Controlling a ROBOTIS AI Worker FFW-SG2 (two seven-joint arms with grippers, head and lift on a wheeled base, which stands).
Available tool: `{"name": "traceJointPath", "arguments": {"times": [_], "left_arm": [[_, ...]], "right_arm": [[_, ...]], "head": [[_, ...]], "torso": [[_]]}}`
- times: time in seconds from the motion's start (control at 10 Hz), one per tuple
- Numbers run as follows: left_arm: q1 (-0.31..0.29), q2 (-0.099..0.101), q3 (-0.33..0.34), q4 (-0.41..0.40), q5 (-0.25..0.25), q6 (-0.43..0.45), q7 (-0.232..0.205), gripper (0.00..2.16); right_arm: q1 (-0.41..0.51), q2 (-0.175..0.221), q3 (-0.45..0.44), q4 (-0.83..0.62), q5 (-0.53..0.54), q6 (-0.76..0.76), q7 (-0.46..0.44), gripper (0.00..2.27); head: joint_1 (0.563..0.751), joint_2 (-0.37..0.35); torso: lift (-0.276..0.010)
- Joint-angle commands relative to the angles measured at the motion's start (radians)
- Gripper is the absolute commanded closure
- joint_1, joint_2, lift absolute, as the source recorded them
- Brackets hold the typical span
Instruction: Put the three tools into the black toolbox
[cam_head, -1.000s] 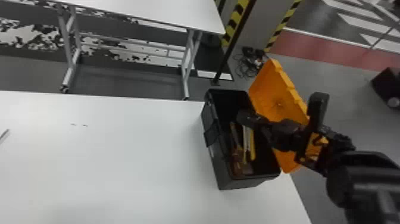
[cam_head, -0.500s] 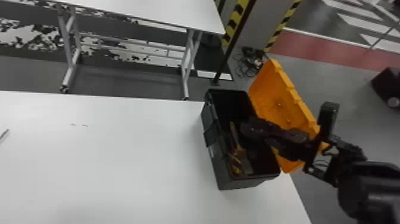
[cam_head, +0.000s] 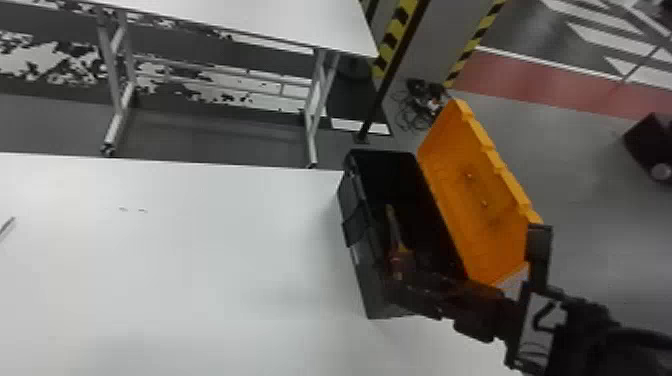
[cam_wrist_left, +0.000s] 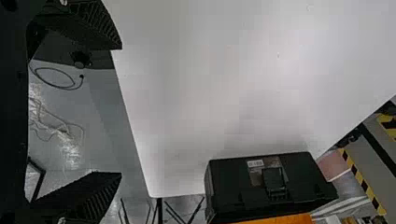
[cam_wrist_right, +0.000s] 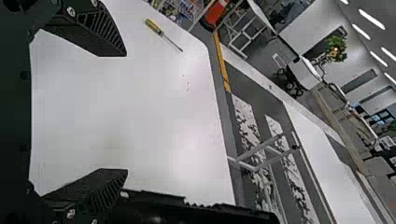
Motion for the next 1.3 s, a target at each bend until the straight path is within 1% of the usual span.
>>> {"name": "traceJointPath", "arguments": {"times": [0.0,0.1,0.2,0.3,0.4,0.5,0.6,0.7,0.8,0.9,1.1,1.2], "left_arm": [[-0.033,0.002,0.050,0.000,-0.030,0.010,0.000,0.06],[-0.052,0.006,0.107,-0.011,-0.049,0.010,0.003,0.06],[-0.073,0.009,0.170,-0.018,-0.076,0.010,-0.004,0.06],[-0.125,0.025,0.211,-0.026,-0.138,0.010,-0.009,0.07],[-0.174,0.065,0.231,-0.035,-0.201,0.010,-0.018,0.09],[-0.217,0.129,0.233,-0.034,-0.248,0.010,-0.046,0.09],[-0.260,0.164,0.231,-0.028,-0.303,0.010,-0.092,0.09],[-0.273,0.203,0.227,-0.008,-0.328,0.010,-0.124,0.08],[-0.283,0.227,0.224,0.017,-0.339,0.010,-0.130,0.08],[-0.311,0.236,0.224,0.043,-0.375,0.010,-0.164,0.08],[-0.408,0.289,0.139,0.133,-0.489,0.010,-0.187,0.08],[-0.461,0.309,0.110,0.192,-0.530,0.010,-0.199,0.08]], "right_arm": [[0.040,0.077,0.005,-0.017,-0.040,0.004,-0.003,0.08],[0.058,0.088,0.031,-0.022,-0.042,-0.002,-0.017,0.08],[0.074,0.109,0.051,-0.024,-0.040,-0.018,-0.018,0.08],[0.095,0.119,0.074,-0.024,-0.042,-0.058,-0.020,0.08],[0.095,0.129,0.087,-0.024,-0.040,-0.058,-0.021,0.08],[0.095,0.129,0.097,-0.022,-0.039,-0.070,-0.028,0.08],[0.095,0.129,0.099,-0.024,-0.037,-0.070,-0.028,0.08],[0.094,0.129,0.100,-0.024,-0.035,-0.076,-0.028,0.08],[0.092,0.128,0.102,-0.021,-0.028,-0.082,-0.028,0.08],[0.088,0.125,0.102,-0.019,-0.026,-0.082,-0.024,0.07],[0.088,0.120,0.099,-0.013,-0.023,-0.082,-0.011,0.08],[0.091,0.120,0.093,-0.010,-0.025,-0.082,-0.004,0.08]], "head": [[0.695,-0.350],[0.695,-0.282],[0.695,-0.185],[0.695,-0.067],[0.695,0.057],[0.695,0.162],[0.695,0.206],[0.695,0.255],[0.695,0.283],[0.695,0.306],[0.695,0.321],[0.695,0.329]], "torso": [[-0.051],[-0.051],[-0.051],[-0.051],[-0.051],[-0.051],[-0.051],[-0.051],[-0.051],[-0.051],[-0.051],[-0.051]]}}
